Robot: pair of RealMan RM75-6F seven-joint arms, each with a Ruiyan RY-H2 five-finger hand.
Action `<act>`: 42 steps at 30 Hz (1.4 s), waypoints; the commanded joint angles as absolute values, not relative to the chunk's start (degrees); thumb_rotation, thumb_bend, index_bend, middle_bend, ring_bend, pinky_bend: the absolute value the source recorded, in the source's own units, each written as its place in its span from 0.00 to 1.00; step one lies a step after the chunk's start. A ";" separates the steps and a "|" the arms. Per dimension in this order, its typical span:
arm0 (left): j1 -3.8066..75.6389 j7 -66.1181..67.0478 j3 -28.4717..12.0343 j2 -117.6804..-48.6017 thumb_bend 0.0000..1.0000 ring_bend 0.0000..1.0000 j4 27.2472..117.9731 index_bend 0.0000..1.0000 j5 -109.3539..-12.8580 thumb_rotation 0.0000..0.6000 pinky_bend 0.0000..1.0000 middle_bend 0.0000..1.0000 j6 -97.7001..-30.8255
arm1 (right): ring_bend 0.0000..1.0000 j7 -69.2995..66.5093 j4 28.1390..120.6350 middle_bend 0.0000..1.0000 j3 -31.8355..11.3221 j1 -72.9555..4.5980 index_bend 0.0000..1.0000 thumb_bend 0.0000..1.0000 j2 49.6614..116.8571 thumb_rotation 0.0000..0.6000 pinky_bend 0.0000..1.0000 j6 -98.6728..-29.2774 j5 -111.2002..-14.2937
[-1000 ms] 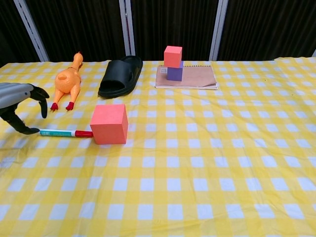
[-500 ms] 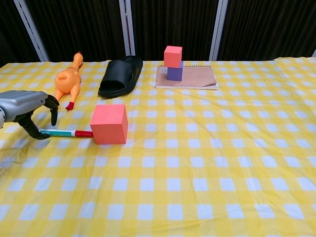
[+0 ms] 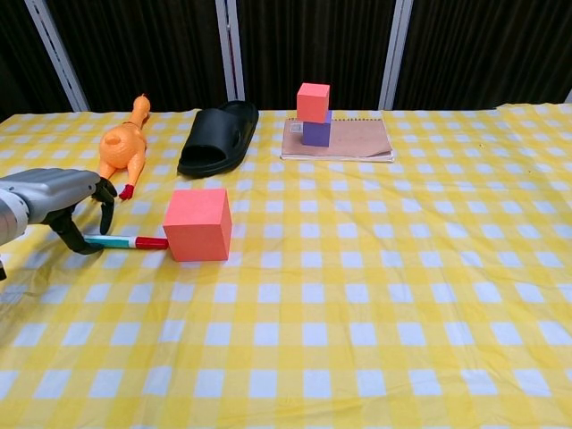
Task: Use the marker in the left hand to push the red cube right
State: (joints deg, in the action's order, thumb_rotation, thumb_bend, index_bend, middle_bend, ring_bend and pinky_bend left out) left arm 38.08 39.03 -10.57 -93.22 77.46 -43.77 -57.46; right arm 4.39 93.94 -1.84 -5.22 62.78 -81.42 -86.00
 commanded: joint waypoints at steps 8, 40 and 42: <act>38.03 38.63 -9.74 -92.82 0.41 0.00 77.42 0.57 -43.11 1.00 0.11 0.12 -57.83 | 0.00 4.37 93.97 0.00 -1.84 -5.25 0.00 0.35 62.79 1.00 0.00 -81.40 -86.02; 40.59 39.31 -10.96 -90.20 0.43 0.00 83.91 0.58 -39.04 1.00 0.10 0.12 -59.88 | 0.00 4.14 94.18 0.00 -1.92 -5.22 0.00 0.35 62.76 1.00 0.00 -81.47 -85.89; 41.21 39.94 -11.08 -90.82 0.43 0.00 83.70 0.58 -38.71 1.00 0.10 0.12 -60.03 | 0.00 4.08 94.20 0.00 -1.92 -5.21 0.00 0.35 62.76 1.00 0.00 -81.45 -85.87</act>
